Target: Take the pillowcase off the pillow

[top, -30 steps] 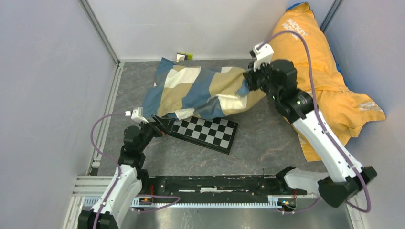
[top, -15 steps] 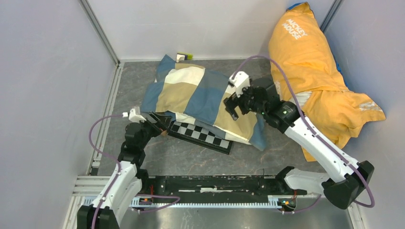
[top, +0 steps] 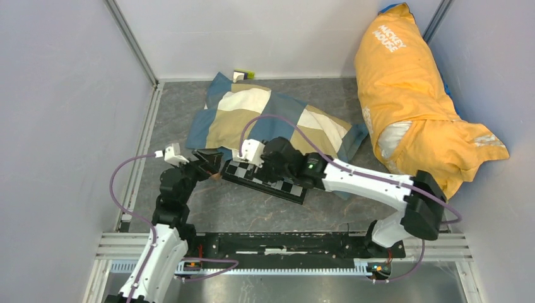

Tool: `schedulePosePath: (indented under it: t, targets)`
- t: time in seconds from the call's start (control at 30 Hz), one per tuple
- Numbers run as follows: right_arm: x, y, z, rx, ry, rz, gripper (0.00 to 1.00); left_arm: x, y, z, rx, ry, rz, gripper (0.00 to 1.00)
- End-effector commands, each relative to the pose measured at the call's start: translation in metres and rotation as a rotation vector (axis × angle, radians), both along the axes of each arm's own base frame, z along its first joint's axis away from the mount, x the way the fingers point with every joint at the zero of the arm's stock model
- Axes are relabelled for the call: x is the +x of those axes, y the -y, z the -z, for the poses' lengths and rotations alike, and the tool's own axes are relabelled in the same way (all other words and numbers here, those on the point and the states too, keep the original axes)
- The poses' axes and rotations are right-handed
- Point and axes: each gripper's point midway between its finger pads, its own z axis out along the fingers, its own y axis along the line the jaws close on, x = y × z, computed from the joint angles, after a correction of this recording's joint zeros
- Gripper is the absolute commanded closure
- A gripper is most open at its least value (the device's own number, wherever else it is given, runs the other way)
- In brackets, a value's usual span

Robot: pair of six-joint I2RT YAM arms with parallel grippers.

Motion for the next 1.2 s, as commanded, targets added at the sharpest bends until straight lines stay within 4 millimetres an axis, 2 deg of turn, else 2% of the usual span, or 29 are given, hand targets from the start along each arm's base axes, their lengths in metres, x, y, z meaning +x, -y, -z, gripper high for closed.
schedulePosePath:
  t: [0.0, 0.2, 0.37, 0.4, 0.47, 0.5, 0.53, 0.63, 0.73, 0.83, 0.93, 0.97, 1.1, 1.17]
  targets:
    - [0.023, -0.017, 0.0, 0.014, 0.121, 0.074, 0.33, 0.0, -0.005, 0.003, 0.049, 0.014, -0.013, 0.0]
    - [0.055, -0.016, 0.037, -0.117, 0.203, 0.19, 0.43, 0.001, 0.001, 0.005, 0.045, 0.006, 0.017, 0.01]
    - [0.075, -0.016, 0.049, -0.193, 0.268, 0.263, 0.5, 0.002, 0.002, 0.008, 0.044, -0.007, 0.023, 0.01]
    - [0.077, -0.019, 0.049, -0.196, 0.271, 0.263, 0.58, 0.002, 0.002, 0.009, 0.045, -0.007, 0.022, 0.01]
    - [0.081, -0.024, 0.051, -0.208, 0.276, 0.266, 0.94, 0.002, 0.001, 0.009, 0.045, -0.01, 0.021, 0.01]
    - [0.083, -0.025, 0.049, -0.209, 0.28, 0.276, 1.0, 0.002, 0.002, 0.009, 0.045, -0.011, 0.022, 0.01]
    - [0.085, -0.026, 0.044, -0.204, 0.283, 0.282, 1.0, 0.002, 0.002, 0.01, 0.046, -0.011, 0.023, 0.01]
    - [0.086, -0.028, 0.012, -0.114, 0.297, 0.29, 1.0, 0.002, 0.002, 0.01, 0.046, -0.011, 0.023, 0.01]
    - [0.091, -0.026, -0.041, 0.064, 0.267, 0.283, 1.0, 0.002, 0.003, 0.009, 0.043, -0.009, 0.03, 0.01]
    - [0.102, -0.01, -0.098, 0.204, 0.246, 0.305, 1.0, 0.001, 0.007, 0.005, 0.04, 0.005, 0.054, 0.01]
    - [0.109, 0.004, -0.156, 0.305, 0.272, 0.329, 1.0, -0.007, 0.022, -0.011, 0.044, 0.081, 0.158, 0.01]
    - [0.109, 0.006, -0.172, 0.329, 0.273, 0.328, 1.0, -0.01, 0.026, -0.019, 0.038, 0.125, 0.18, 0.01]
    - [0.105, 0.008, -0.244, 0.428, 0.284, 0.302, 1.0, -0.02, 0.032, -0.03, 0.01, 0.235, 0.215, 0.0]
    - [0.097, 0.008, -0.263, 0.452, 0.272, 0.279, 1.0, -0.024, 0.033, -0.034, 0.009, 0.265, 0.226, 0.0]
